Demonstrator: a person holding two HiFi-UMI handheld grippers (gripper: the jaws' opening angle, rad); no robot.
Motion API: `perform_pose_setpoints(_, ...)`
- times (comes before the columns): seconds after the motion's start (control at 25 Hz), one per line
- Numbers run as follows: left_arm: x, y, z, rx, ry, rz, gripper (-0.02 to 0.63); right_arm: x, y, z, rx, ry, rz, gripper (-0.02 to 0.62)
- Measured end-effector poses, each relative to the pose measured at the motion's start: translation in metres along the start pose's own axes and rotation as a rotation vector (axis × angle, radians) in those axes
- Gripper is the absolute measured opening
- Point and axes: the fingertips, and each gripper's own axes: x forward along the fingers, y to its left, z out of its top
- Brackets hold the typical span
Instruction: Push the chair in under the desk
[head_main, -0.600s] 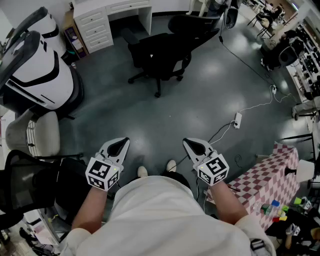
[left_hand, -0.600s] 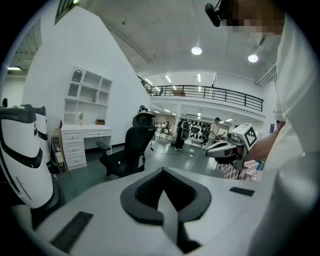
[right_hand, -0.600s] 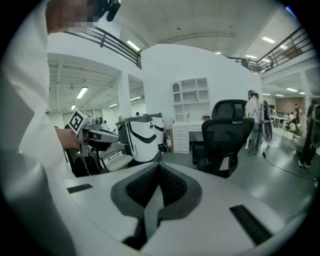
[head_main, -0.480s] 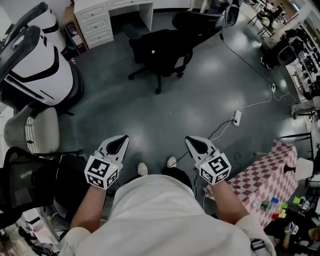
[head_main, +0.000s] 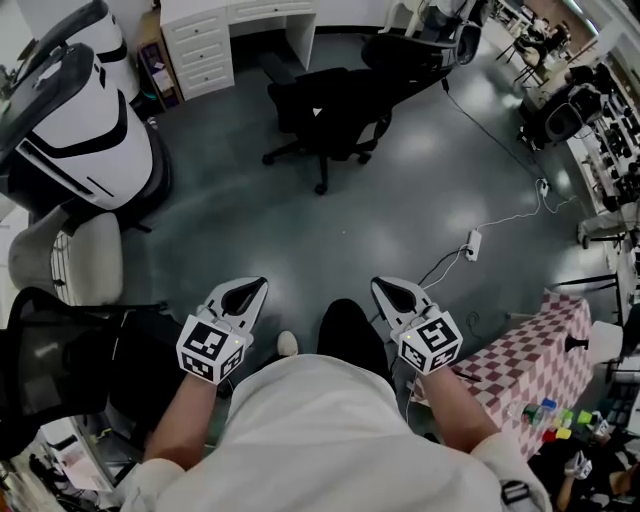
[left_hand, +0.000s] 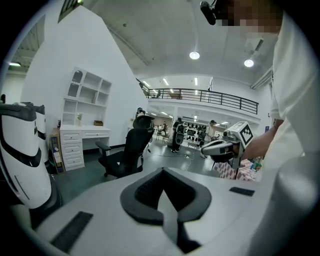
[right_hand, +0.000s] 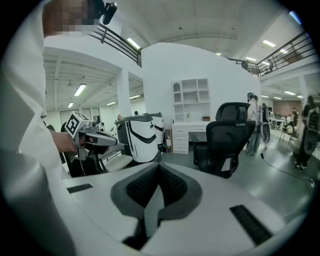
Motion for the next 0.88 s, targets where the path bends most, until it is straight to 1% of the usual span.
perform_pose_setpoints(0.12, 0.007, 0.004, 0.002, 0.010, 0.003, 0.005, -0.003, 0.002, -0.007, 0.008, 0.016, -0.041, -0.022, 0.006)
perform_pose_setpoints(0.2, 0.011, 0.010, 0.006, 0.014, -0.005, 0.016, -0.002, 0.008, -0.013, 0.009, 0.024, -0.043, -0.027, 0.014)
perform_pose_setpoints(0.36, 0.018, 0.023, 0.014, 0.018, -0.012, 0.037, 0.051, 0.026, -0.027, 0.009, 0.023, -0.027, -0.027, 0.077)
perform_pose_setpoints(0.52, 0.035, 0.048, 0.020, 0.012, -0.002, 0.064, 0.074, 0.056, -0.048, 0.022, 0.022, -0.045, -0.013, 0.086)
perform_pose_setpoints(0.68, 0.064, 0.071, 0.026, 0.000, 0.022, 0.068, 0.081, 0.085, -0.081, 0.033, 0.032, -0.056, -0.012, 0.095)
perform_pose_setpoints(0.76, 0.083, 0.084, 0.036, 0.017, 0.035, 0.068, 0.083, 0.096, -0.105, 0.040, 0.043, -0.064, -0.020, 0.095)
perform_pose_setpoints(0.88, 0.113, 0.109, 0.061, 0.049, 0.045, 0.078, 0.086, 0.117, -0.138, 0.054, 0.050, -0.072, -0.018, 0.095)
